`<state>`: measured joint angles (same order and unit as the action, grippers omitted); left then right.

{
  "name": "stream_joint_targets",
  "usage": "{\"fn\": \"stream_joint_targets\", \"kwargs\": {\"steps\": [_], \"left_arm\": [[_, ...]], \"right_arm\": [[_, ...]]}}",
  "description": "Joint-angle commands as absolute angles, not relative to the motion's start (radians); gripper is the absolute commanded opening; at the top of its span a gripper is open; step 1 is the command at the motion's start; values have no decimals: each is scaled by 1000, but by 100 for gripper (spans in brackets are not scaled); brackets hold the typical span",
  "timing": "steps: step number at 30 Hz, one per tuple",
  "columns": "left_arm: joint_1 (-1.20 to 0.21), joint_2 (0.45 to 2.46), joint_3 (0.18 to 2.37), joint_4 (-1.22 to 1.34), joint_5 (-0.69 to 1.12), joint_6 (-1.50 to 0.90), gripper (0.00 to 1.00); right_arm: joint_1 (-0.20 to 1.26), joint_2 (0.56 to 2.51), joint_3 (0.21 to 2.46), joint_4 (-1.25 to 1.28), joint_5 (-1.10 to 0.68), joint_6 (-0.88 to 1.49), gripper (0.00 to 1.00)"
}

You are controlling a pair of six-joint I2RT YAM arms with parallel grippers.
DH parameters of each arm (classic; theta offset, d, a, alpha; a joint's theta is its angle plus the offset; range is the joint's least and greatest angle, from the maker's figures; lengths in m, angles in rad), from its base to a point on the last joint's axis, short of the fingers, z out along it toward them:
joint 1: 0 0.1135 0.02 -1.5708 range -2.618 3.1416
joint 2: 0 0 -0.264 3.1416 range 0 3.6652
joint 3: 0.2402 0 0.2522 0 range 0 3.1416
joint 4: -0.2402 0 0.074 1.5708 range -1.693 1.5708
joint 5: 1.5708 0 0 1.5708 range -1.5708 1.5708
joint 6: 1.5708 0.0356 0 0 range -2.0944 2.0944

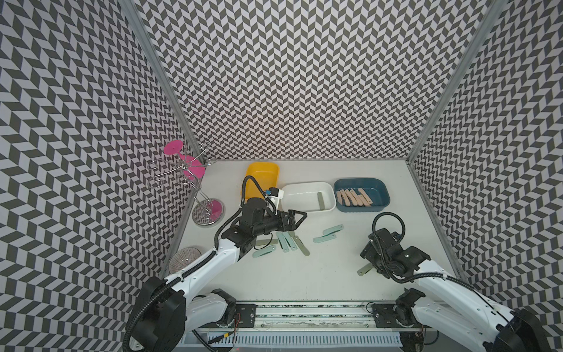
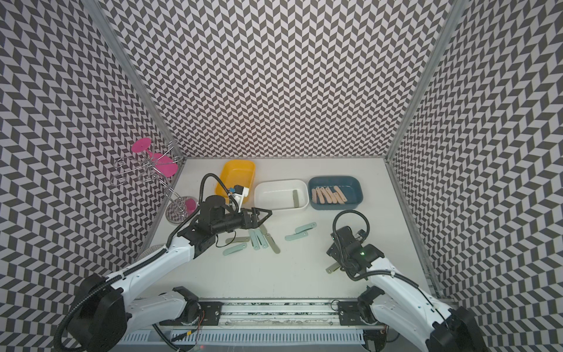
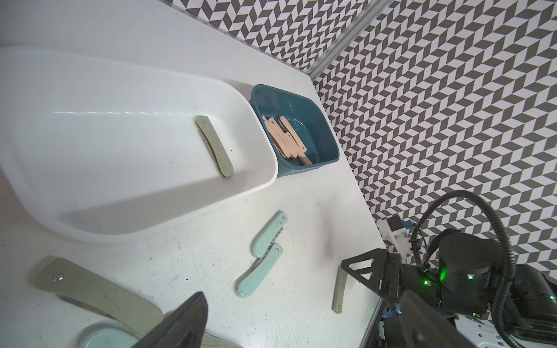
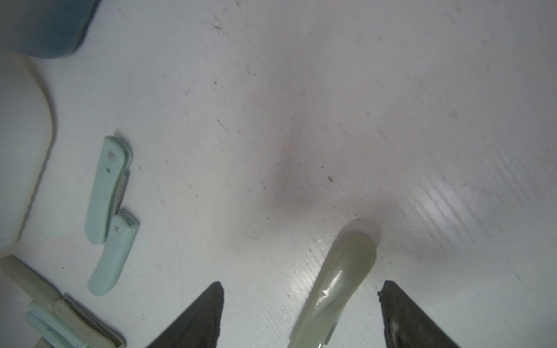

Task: Place the fruit knives into the storage box by color
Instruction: Pick up the fruit knife from the center of the board.

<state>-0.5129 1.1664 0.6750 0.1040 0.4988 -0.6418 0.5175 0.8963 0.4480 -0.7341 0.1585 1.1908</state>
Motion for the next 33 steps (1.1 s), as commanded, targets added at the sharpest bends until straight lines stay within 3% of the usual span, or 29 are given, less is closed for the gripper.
{"fn": "stream_joint_targets", "kwargs": {"steps": [1, 7, 16, 33], "left_arm": [[-516, 1148, 674, 129, 490, -644, 100], [-516, 1149, 672, 127, 482, -649, 100], [-519, 1139, 660, 122, 469, -655, 100], [-528, 1149, 644, 146, 471, -667, 100]], "right_arm": [[510, 879, 429, -702, 142, 1241, 81], [510, 935, 419, -605, 85, 1176, 80], [509, 1138, 514, -503, -37, 989, 71], [536, 1178, 492, -580, 42, 758, 64]]}}
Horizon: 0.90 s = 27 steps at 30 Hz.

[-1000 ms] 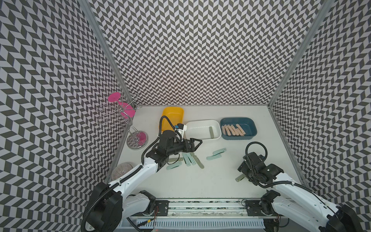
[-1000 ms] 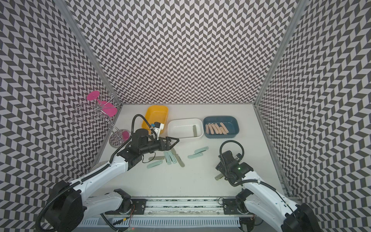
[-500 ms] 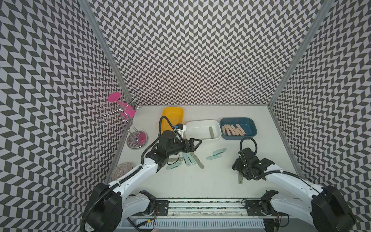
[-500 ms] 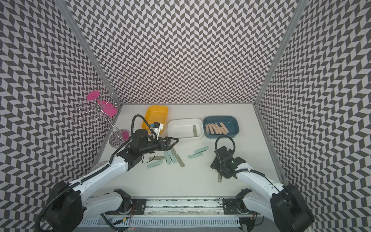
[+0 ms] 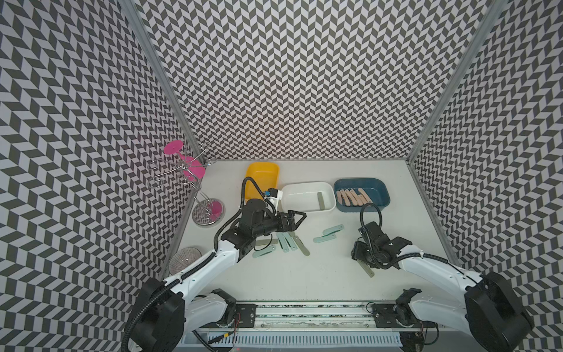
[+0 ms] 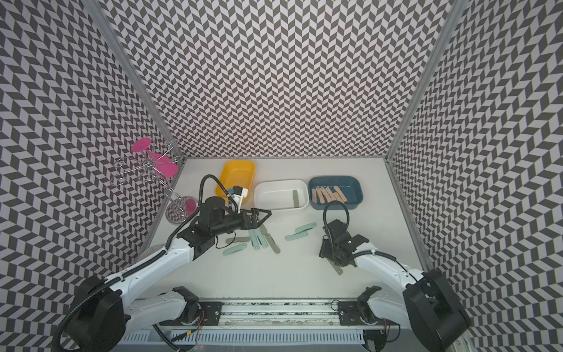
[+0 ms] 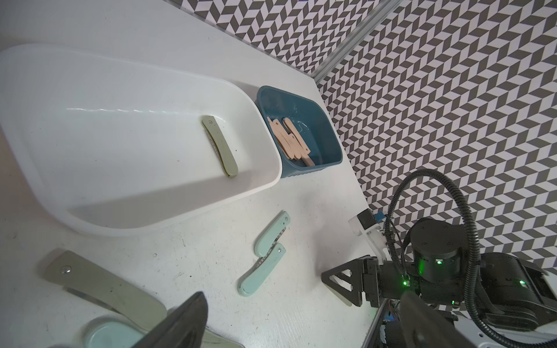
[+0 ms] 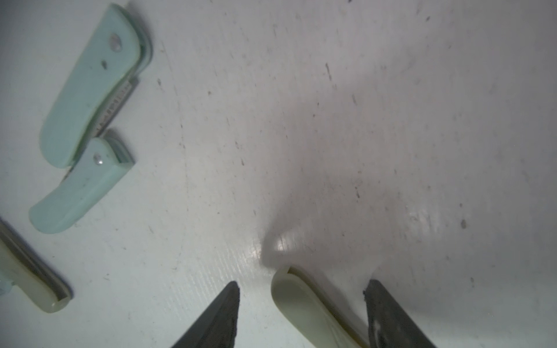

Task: Place the fruit knives into the storage box by color
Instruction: Pick up the fruit knife from the center of the board.

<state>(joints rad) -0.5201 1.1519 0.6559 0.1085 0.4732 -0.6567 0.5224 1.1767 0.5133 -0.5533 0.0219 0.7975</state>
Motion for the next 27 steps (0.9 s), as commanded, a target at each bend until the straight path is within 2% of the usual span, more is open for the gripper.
{"fn": "stream_joint_targets", "kwargs": {"steps": [1, 11, 16, 22, 27], "left_arm": [[-529, 1153, 644, 149, 473, -670, 100], [-529, 1149, 637, 155, 476, -670, 100], [-530, 1143, 637, 152, 479, -669, 100], [-529, 1139, 634, 155, 481, -673, 100], [-531, 1133, 632, 156, 482, -673, 100]], "right_arm": [[545, 1186, 492, -579, 42, 758, 64], [670, 1262, 491, -598, 106, 793, 61], [713, 1279, 478, -605, 127, 810, 56], [731, 1278, 462, -601, 143, 823, 48], [733, 1268, 460, -593, 149, 828, 32]]}}
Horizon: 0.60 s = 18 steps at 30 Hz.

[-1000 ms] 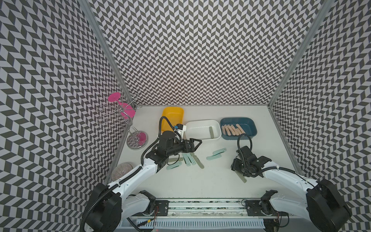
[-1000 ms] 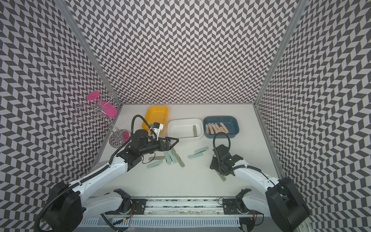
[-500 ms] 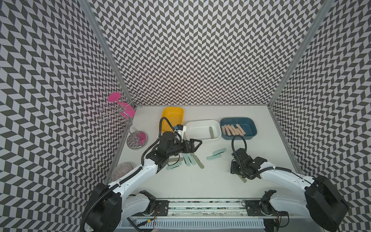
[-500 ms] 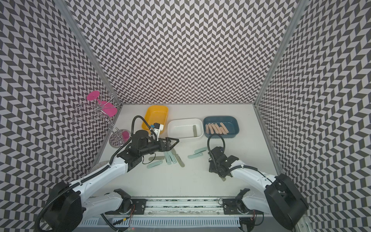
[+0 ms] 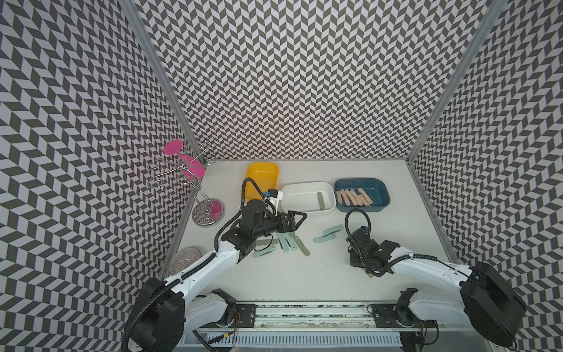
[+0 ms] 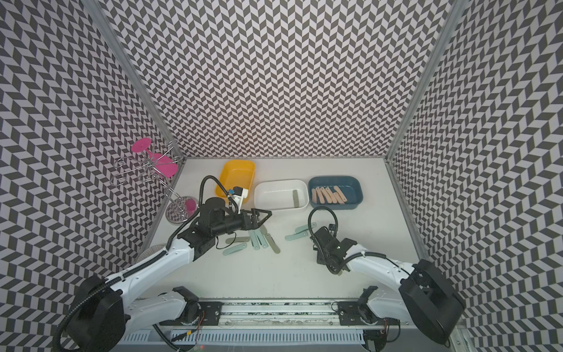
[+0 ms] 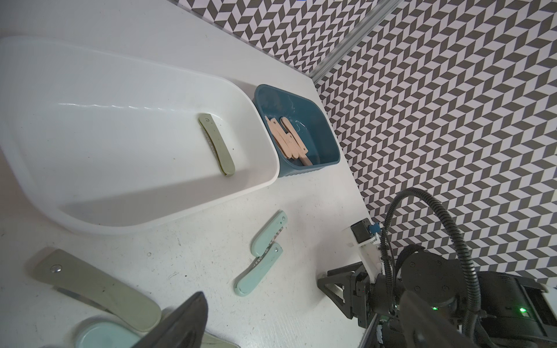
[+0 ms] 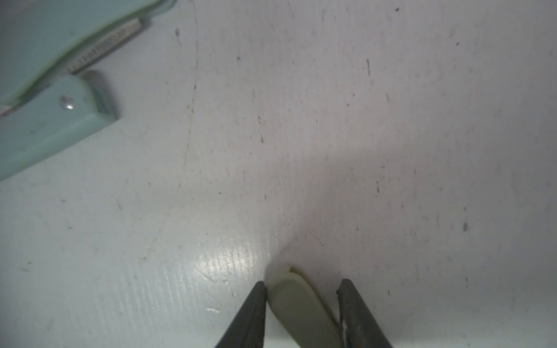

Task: Place the fruit knives into the storage box by color
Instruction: Pick up the fruit knife from the center of the board.

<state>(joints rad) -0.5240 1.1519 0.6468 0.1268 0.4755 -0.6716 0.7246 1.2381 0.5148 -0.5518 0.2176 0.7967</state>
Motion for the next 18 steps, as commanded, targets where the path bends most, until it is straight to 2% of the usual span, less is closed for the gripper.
{"fn": "stream_joint_targets", "kwargs": {"steps": [1, 9, 18], "left_arm": [[-531, 1131, 632, 157, 482, -674, 100], [-534, 1129, 630, 163, 480, -681, 100], [-535, 1134, 627, 160, 465, -680, 100]], "right_arm": [[733, 1266, 458, -592, 150, 828, 31], [732, 1259, 479, -569, 169, 836, 24], [732, 1303, 637, -527, 262, 808, 20]]}}
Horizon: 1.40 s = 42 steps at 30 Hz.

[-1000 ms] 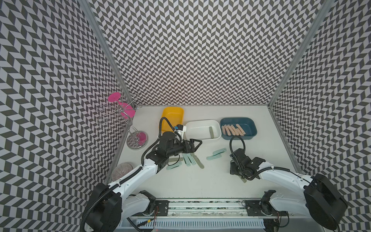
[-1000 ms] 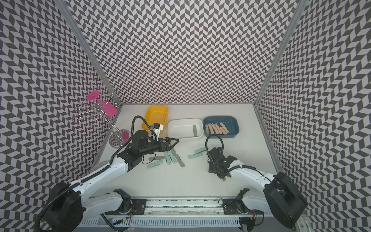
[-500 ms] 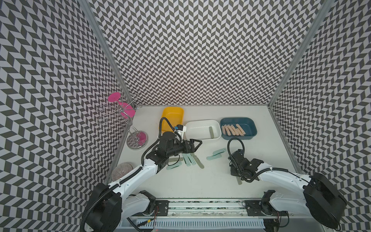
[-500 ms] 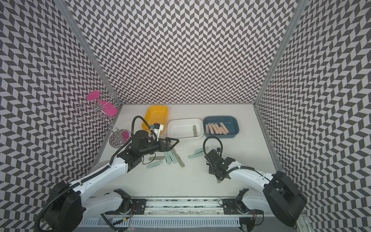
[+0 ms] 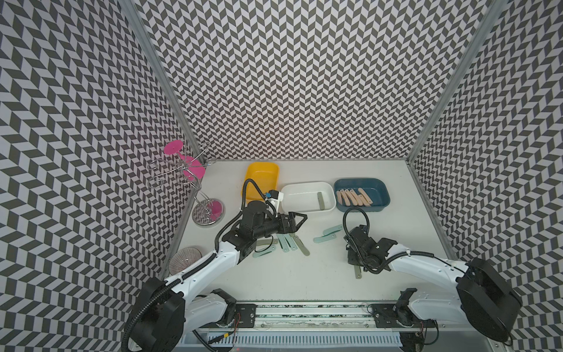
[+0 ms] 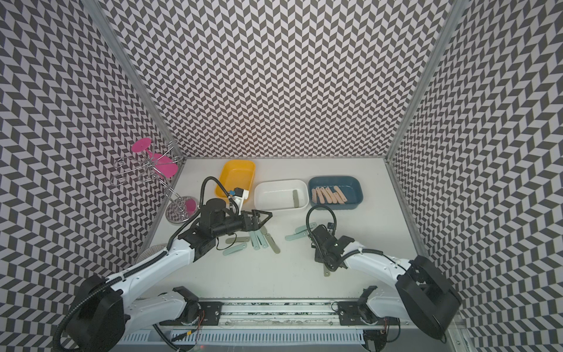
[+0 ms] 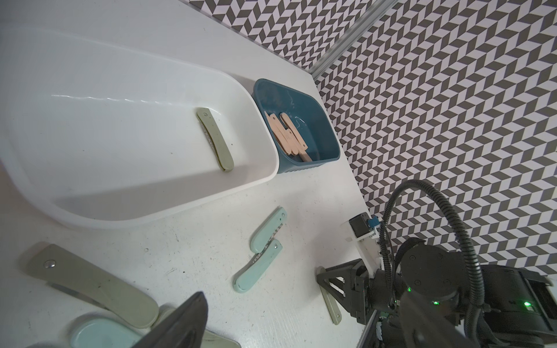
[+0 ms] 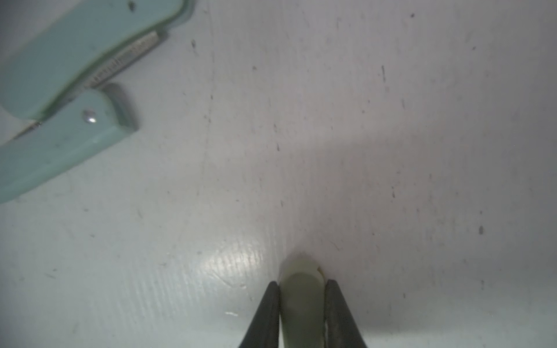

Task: Place the fruit knives into the storage box by color
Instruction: Pick up the fruit knife from the center of the board, then place the fruit knife in the storage box.

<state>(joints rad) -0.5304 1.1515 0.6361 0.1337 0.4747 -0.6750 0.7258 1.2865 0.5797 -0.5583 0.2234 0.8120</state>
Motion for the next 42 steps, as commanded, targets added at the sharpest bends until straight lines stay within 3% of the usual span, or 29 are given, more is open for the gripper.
{"fn": "stream_joint_targets", "kwargs": {"steps": [1, 12, 21, 33, 42], "left_arm": [[-535, 1134, 627, 160, 463, -680, 100], [-534, 1147, 670, 115, 409, -658, 100], [-479, 1221, 803, 69, 392, -621, 100], [-332, 1282, 904, -12, 402, -574, 100], [-318, 1290, 922, -40, 398, -568, 100]], "right_arm": [[732, 1309, 651, -518, 268, 803, 19], [726, 1237, 747, -447, 332, 764, 18], [674, 1251, 1024, -379, 316, 610, 20], [591, 1630, 1345, -209, 118, 485, 20], [582, 1914, 1510, -198, 61, 448, 20]]}}
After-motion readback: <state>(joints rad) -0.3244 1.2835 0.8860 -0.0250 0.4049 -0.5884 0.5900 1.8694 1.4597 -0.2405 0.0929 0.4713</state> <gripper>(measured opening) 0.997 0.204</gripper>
